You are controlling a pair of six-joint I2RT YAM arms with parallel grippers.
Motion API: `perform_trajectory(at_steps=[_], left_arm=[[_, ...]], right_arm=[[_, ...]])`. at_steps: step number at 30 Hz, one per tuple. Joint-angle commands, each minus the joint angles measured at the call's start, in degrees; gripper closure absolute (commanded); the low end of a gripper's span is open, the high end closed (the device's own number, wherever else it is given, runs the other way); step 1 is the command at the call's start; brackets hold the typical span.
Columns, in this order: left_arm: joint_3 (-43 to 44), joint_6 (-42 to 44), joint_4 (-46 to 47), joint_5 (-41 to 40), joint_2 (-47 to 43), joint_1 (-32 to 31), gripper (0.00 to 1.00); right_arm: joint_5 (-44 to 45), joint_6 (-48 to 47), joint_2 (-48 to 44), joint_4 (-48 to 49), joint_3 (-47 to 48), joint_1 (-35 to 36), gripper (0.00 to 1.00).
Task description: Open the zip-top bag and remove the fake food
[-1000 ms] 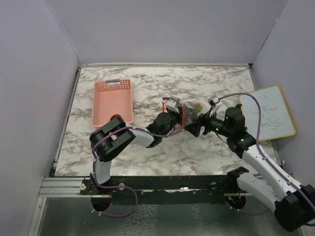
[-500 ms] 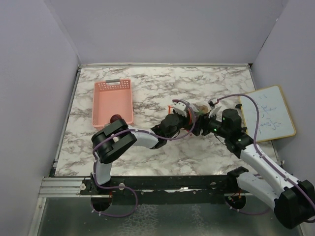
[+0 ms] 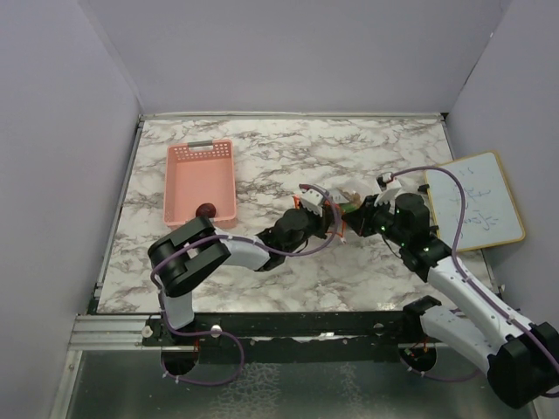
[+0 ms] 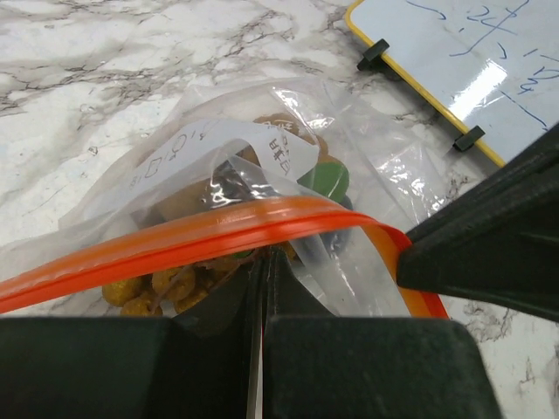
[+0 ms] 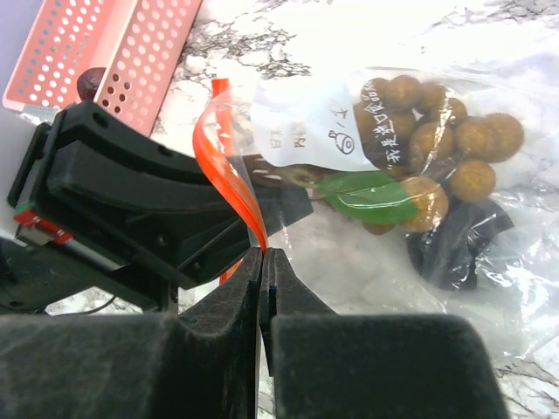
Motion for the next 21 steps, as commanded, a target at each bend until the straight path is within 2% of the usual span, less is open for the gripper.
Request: perform_trajectory(at_steps=[1,5,9,12,15,21], left_arm=[[-2.4,1.0,1.2,3.3,-3.4,-0.2,1.0],[-2.7,2.0,-0.4,9.1,-4.2,-0.2,1.0],[-0.9,2.4,-4.9,13.0,-2.8,-0.2,1.0],[-1.8,2.0,-4.0,13.0,-1.7,-0.2,1.0],[-4.7,1.2,-1.3,13.1,-2.4,-0.2,1.0],[-10.5,2.4,-1.9,8.4,-10.2,-0.2,1.0]], right_arm=[[2.7,0.2,1.2,0.8,1.4,-0.3,0.99],[1.6,0.4,2.1,2.7,0.8,-0.3,0.99],[-3.7,2.7,2.5,6.7,0.6,-0.3,0.99],[-5.2,4.1,2.6,7.7,1.9,-0.3,0.98],[-2.5,2.5,3.5,5.7,4.0,-0.3,0.99],[2.6,0.1,5.1,4.3,3.9,-0.3,0.98]])
